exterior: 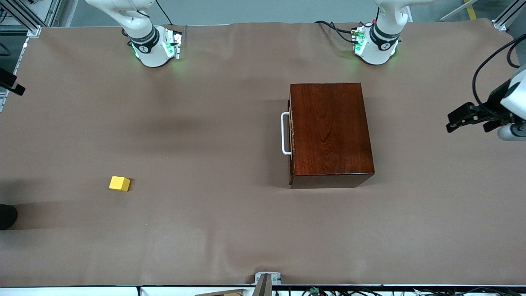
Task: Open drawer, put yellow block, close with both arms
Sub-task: 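Move the left gripper to the white drawer handle of the wooden box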
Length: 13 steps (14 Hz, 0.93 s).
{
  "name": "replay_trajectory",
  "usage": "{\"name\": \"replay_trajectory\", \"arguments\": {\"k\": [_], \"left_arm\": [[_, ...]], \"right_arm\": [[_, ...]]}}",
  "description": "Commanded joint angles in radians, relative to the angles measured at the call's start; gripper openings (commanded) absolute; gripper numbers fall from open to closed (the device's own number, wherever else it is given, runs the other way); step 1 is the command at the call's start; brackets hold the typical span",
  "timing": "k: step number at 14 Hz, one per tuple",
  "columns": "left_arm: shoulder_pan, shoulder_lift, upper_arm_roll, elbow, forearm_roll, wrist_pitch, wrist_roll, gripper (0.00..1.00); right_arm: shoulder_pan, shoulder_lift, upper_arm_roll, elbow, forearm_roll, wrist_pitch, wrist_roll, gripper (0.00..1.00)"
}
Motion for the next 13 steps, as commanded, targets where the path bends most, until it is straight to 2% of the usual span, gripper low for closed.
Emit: {"name": "replay_trajectory", "arguments": {"k": [1,4,7,10,13], "left_arm": [[-0.038,0.019,-0.042,0.015,-0.023,0.006,-0.029,1.00],[-0.170,0.077,-0.096,0.069,-0.019,0.004,-0.165,1.00],[-0.369,0.140,-0.099,0.100,-0.025,0.006,-0.431,1.00],[-0.570,0.265,-0.098,0.217,-0.020,0.010,-0.778,1.00],[-0.705,0.347,-0.086,0.250,-0.008,0.053,-0.896,1.00]], "right_arm": [[-0.008,-0.008,0.017,-0.005,-0.009,-0.012,-0.007,1.00],[-0.007,0.000,0.019,-0.005,-0.008,-0.012,-0.006,1.00],[-0.004,0.006,0.019,-0.005,-0.006,-0.005,-0.006,1.00],[-0.001,0.011,0.019,-0.005,-0.003,0.001,-0.006,1.00],[-0.001,0.020,0.019,-0.005,-0.004,0.003,-0.006,1.00]]}}
